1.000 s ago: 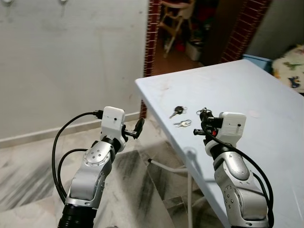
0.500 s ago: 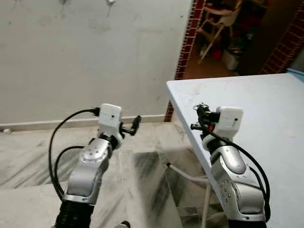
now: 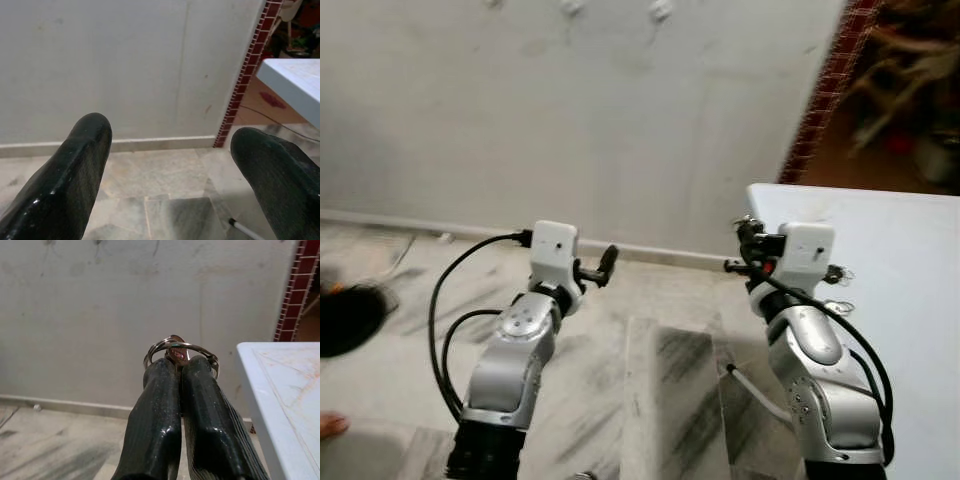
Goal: Hang keys on a hook
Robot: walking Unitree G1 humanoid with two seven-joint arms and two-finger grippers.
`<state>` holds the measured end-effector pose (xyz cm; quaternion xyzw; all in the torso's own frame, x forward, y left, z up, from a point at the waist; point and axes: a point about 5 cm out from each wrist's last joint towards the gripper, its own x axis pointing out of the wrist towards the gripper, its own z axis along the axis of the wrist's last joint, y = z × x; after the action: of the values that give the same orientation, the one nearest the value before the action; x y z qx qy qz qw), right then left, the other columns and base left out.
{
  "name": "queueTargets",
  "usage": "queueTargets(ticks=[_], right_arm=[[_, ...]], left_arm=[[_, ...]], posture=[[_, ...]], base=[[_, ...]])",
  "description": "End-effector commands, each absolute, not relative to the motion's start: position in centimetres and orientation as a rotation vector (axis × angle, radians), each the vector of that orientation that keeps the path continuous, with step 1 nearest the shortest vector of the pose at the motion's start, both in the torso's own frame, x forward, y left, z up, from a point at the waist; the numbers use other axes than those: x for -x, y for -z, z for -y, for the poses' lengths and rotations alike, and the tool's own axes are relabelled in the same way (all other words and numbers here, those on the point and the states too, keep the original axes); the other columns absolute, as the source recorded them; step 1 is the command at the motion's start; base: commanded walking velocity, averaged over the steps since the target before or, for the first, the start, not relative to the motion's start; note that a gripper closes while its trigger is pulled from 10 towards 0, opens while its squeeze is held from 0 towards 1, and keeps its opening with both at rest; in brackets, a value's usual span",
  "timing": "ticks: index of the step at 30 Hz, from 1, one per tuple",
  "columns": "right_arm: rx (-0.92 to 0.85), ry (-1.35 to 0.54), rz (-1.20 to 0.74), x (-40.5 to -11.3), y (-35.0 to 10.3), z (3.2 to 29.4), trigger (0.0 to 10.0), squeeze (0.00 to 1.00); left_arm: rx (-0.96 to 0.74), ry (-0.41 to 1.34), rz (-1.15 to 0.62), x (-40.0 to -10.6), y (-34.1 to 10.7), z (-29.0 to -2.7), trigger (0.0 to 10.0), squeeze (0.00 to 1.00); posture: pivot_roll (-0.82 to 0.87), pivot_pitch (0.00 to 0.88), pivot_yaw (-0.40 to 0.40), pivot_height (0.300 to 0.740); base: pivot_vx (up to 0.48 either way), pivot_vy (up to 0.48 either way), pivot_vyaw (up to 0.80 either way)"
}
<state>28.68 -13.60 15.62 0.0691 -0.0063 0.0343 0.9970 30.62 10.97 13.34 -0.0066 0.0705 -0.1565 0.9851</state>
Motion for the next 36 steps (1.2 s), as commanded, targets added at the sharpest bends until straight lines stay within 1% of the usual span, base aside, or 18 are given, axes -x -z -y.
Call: queueTargets(ticks=[1, 13, 16, 18, 27, 29, 36], right_arm=[[-0.146, -0.07, 0.008, -28.8, -15.6, 13.5, 10.0, 0.0], [-0.147, -0.069, 0.007, -28.8, -15.6, 13.5, 10.0, 0.0], [-0.152, -0.056, 0.004, -29.4, -15.7, 13.8, 10.0, 0.0], [-0.152, -0.056, 0.004, -29.4, -15.7, 13.8, 10.0, 0.0], [-0.169, -0.018, -0.002, -29.3, -15.5, 14.5, 10.0, 0.0], [-0.158, -0.018, -0.003, -29.4, -15.6, 14.6, 10.0, 0.0], [-0.181, -0.025, -0.004, -29.4, -15.5, 14.4, 10.0, 0.0]], left_arm=[[0.001, 0.303, -0.14, -30.8, -13.6, -11.2, 10.0, 0.0], [0.002, 0.296, -0.148, -30.8, -13.5, -11.3, 10.0, 0.0], [0.036, 0.294, -0.2, -30.7, -12.7, -11.1, 10.0, 0.0], [0.046, 0.296, -0.196, -30.6, -12.7, -11.1, 10.0, 0.0], [0.048, 0.317, -0.188, -30.5, -12.7, -10.8, 10.0, 0.0], [0.047, 0.32, -0.189, -30.5, -12.7, -10.8, 10.0, 0.0], [0.068, 0.335, -0.193, -30.5, -12.7, -10.6, 10.0, 0.0]], posture=[[0.11, 0.0, -0.079, 0.74], [0.12, 0.0, -0.08, 0.74], [0.12, 0.0, -0.091, 0.74], [0.12, 0.0, -0.092, 0.74], [0.11, 0.0, -0.091, 0.74], [0.11, 0.0, -0.088, 0.74], [0.1, 0.0, -0.083, 0.74]], base=[[0.0, 0.0, 0.79], [0.0, 0.0, 0.79], [0.0, 0.48, 0.0], [0.0, 0.48, 0.0], [0.0, 0.0, 0.0], [0.0, 0.0, -0.43], [0.0, 0.0, -0.8]])
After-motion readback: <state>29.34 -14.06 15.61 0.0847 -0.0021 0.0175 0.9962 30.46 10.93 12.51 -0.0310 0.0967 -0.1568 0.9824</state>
